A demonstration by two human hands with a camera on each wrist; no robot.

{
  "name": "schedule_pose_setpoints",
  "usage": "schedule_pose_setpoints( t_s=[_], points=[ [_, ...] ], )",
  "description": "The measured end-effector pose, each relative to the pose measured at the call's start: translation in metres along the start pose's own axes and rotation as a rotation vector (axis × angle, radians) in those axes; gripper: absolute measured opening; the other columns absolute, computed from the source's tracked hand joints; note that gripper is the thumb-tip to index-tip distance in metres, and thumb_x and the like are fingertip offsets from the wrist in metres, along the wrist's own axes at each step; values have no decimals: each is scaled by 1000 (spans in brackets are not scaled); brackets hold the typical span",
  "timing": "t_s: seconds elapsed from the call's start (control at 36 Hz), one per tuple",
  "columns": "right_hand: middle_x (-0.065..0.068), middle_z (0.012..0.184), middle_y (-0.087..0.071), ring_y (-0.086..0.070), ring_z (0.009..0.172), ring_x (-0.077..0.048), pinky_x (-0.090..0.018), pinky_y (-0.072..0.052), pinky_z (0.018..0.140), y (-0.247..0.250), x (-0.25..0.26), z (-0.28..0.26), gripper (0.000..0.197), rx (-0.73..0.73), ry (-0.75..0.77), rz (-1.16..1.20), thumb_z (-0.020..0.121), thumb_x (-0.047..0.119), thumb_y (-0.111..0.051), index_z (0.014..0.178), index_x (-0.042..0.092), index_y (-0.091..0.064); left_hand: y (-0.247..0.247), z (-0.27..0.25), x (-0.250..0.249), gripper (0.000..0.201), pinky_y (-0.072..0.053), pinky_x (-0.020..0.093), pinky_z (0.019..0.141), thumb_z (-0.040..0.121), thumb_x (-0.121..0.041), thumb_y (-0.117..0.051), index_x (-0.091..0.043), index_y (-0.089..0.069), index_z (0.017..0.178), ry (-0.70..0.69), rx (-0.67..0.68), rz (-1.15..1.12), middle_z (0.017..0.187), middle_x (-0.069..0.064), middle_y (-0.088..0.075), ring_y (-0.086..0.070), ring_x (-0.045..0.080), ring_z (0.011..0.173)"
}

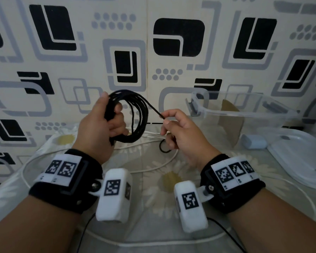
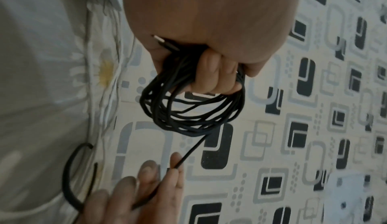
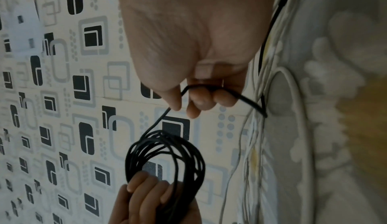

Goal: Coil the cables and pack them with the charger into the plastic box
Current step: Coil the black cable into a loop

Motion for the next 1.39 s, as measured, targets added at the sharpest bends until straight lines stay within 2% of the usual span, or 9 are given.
schedule_pose_setpoints(
  t_s=[0.19,0.31,0.44,0.56,0.75,0.89,0.97,1.17,1.39],
  points=[
    [-1,70,-63,-59,74,-17,-39,-49,90,-6,-3,-2,14,95,1,55,96,13,-53,108,17,-59,16,4,-6,46,-34,20,47,96,-56,-36,-23,-46,65,68,-88,-273,44,-7,-19,-17,9,37],
    [-1,79,-71,-64,89,-19,-48,-41,107,-11,-13,-1,21,156,-63,-36,92,9,-58,109,22,-54,21,5,-5,48,-33,19,49,94,-60,-36,-23,-47,65,78,-96,-374,46,-7,-20,-17,10,40],
    [2,68,-67,-59,61,-13,-37,-52,78,1,-12,4,21,-26,2,90,92,-5,-51,96,15,-57,24,5,-3,45,-37,21,53,94,-53,-36,-20,-51,68,91,-77,-496,52,-8,-22,-21,9,44],
    [4,66,-67,-42,50,-12,-29,-41,57,13,-11,7,26,-168,14,99,90,-8,-49,89,16,-60,21,4,-1,41,-42,21,55,95,-48,-32,-18,-51,74,93,-10,-541,55,-8,-24,-25,8,45],
    [7,73,-66,-47,50,-9,-32,-44,58,1,-11,2,27,-33,-7,-187,92,3,-55,85,28,-64,25,7,1,29,-41,21,57,88,-39,-36,-18,-52,76,85,19,-600,55,-8,-28,-26,9,45],
    [2,79,-67,-52,57,-11,-29,-48,65,-12,-6,-5,22,186,21,-234,94,7,-56,108,24,-58,29,9,-1,19,-41,21,56,80,-33,-40,-18,-51,74,66,-13,-639,54,-8,-29,-27,8,45],
    [0,72,-61,-53,56,-12,-35,-52,70,-8,-7,-2,28,96,4,-177,95,1,-49,113,23,-55,32,10,-2,17,-43,21,55,78,-30,-41,-17,-51,74,57,-16,-678,54,-9,-30,-28,9,44],
    [0,66,-61,-45,42,-10,-33,-45,51,17,-15,7,25,-221,-11,-103,93,-1,-45,92,22,-53,26,11,0,23,-42,21,53,84,-31,-39,-18,-53,72,113,49,-627,51,-8,-29,-27,7,43],
    [4,65,-67,-50,49,3,-20,-38,56,-5,-10,1,16,60,-2,-313,91,5,-56,96,18,-63,35,14,0,21,-41,20,56,82,-29,-39,-17,-53,72,67,-26,-760,52,-8,-31,-30,7,43]
  ],
)
Point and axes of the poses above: each hand's wrist, its own z-axis towards the middle knuckle, its own y-axis out of the back of the hand, x = y × z, the point moved 5 cm from there along z, towards the middle knuckle
